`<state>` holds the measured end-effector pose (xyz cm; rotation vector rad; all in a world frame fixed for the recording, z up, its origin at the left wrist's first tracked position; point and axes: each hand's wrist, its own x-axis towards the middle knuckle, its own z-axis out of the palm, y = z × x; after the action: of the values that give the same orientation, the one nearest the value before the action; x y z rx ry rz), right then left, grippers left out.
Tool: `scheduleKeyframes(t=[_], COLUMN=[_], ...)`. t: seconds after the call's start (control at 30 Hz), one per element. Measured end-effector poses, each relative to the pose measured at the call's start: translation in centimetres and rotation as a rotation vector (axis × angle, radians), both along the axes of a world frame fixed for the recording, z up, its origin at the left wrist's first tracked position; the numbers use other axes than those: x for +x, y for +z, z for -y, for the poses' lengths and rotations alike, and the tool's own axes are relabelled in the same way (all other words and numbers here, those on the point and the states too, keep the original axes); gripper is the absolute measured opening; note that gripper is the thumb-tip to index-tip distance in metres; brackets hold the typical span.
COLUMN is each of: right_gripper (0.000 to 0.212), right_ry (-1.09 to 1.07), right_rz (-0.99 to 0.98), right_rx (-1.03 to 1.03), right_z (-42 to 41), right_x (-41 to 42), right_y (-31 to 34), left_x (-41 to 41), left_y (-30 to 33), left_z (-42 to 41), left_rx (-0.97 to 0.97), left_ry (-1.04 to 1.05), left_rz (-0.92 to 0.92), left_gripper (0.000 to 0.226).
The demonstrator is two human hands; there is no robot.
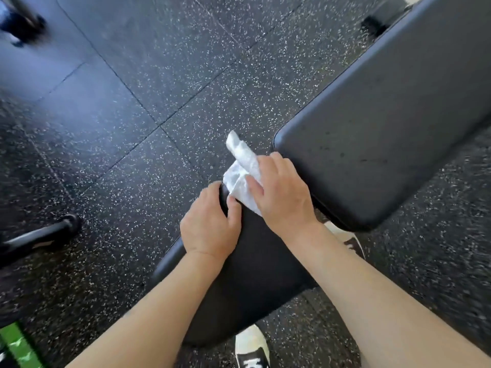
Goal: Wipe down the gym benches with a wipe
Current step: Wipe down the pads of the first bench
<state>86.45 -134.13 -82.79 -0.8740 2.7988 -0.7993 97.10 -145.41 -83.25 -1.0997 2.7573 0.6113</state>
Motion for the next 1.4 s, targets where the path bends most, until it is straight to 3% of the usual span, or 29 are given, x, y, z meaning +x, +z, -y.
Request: scheduleKeyframes(t=[0.1,0.2,0.33,0.47,0.87,1.23,1.3,1.4], right_gripper=[0.026,0.023,0.025,0.033,0.029,0.030,0.024,0.032], right_ry=[-0.089,-0.175,-0.315,-0.432,-0.622,-1.260,-1.336,-1.399], right_rz=[-0.034,-0.050,0.181,0.282,0.114,0.126,0.181,0.307], right_rx=[0.003,0.056,-0.069,-0.172,-0.167,-0.581,-0.639,-0.660], right_z=[-4.2,-9.9,-14.9,-14.7,-11.0,-1.9,0.3,2.4], right_x=[3.1,7.4,12.6,13.9,9.8,22.5,25.3,29.3], right_y=[-0.1,-0.2,0.1,-0.3,-1.3,-2.0,-1.9,-1.8], left_x=[0.8,2.2,2.7,3.0,2.5,2.7,2.8,2.9], left_y=[0.2,0.5,0.3,-0.4,-0.7,-0.8,-0.8,-1.0], left_z=[0.2,0.2,0.1,0.3,0.3,0.4,0.6,0.6], left_rx=[0.023,-0.041,-0.072,-0.098,-0.134,-0.096,-0.096,-0.099], left_ry=[-0.157,-0.484,-0.723,-0.725,-0.720,-0.719,-0.727,-0.718], left_rz=[-0.051,-0.084,-0.128,-0.190,-0.242,-0.243,-0.251,-0.263], left_gripper=[0.063,0.073,0.067,0.068,0.069,0.068,0.068,0.068])
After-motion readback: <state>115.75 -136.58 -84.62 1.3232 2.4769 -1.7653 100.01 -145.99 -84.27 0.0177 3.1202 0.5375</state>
